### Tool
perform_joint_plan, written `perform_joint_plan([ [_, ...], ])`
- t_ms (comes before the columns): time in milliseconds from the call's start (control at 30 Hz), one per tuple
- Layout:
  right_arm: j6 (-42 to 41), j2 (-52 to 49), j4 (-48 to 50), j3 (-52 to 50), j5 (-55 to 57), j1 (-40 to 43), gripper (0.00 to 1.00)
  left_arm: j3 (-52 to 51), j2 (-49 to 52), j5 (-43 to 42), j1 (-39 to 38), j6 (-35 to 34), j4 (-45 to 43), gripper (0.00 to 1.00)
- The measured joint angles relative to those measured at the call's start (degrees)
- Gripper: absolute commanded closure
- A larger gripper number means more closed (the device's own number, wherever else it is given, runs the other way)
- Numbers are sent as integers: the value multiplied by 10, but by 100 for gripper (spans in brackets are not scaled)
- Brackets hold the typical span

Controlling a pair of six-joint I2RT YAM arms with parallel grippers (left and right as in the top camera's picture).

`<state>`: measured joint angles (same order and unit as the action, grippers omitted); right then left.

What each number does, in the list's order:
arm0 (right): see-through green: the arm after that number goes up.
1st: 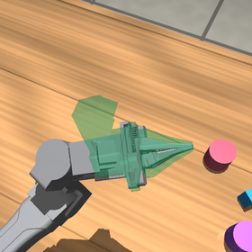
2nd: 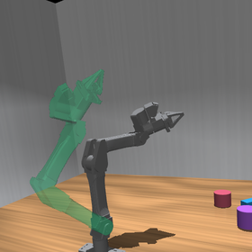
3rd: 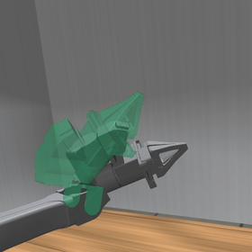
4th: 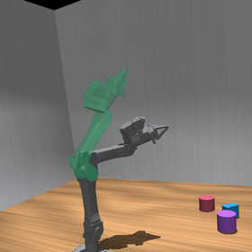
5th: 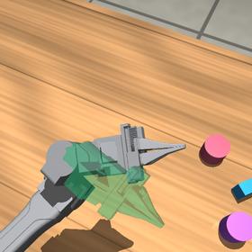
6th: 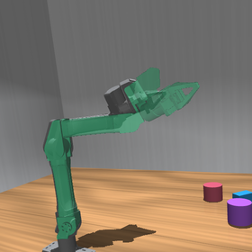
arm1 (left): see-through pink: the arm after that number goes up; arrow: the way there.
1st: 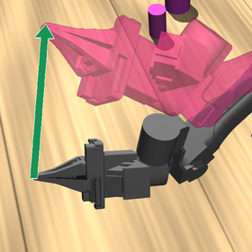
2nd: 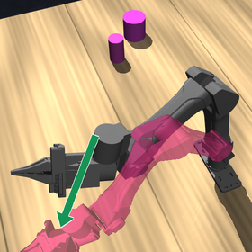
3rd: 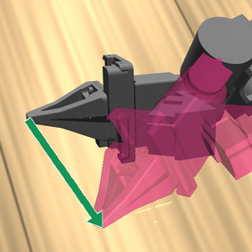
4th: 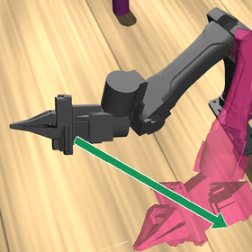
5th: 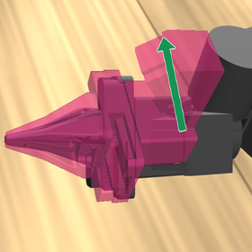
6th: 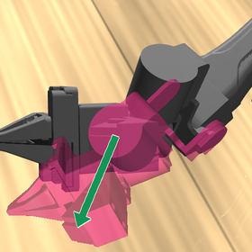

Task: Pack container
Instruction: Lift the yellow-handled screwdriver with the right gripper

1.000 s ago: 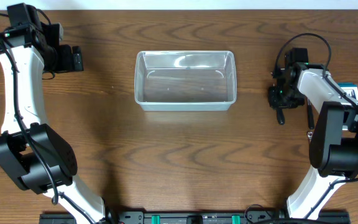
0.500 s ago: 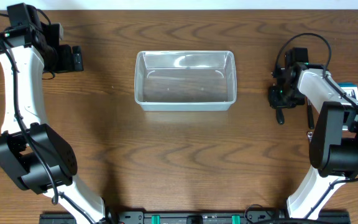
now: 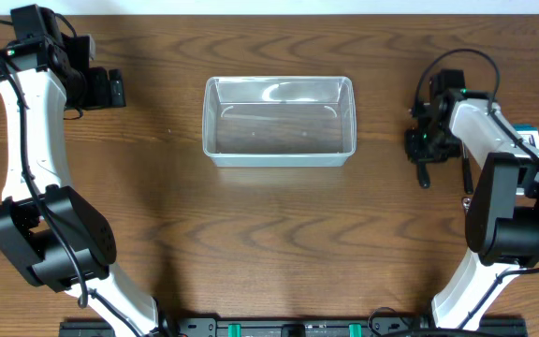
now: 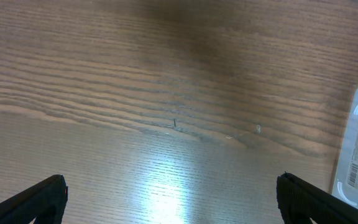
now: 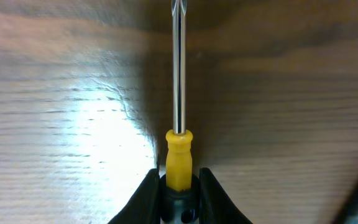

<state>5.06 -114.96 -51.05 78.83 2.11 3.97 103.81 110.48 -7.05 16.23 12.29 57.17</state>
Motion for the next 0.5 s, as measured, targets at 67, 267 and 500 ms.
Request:
perform_joint_plan([
  [67, 0, 0, -17, 32, -1, 0, 99, 0, 0, 0, 0, 0, 0, 2],
  [267, 0, 0, -86, 158, -24, -1, 99, 0, 0, 0, 0, 0, 0, 2],
  [500, 21, 0, -152, 282, -66, -20, 99, 0, 0, 0, 0, 0, 0, 2],
])
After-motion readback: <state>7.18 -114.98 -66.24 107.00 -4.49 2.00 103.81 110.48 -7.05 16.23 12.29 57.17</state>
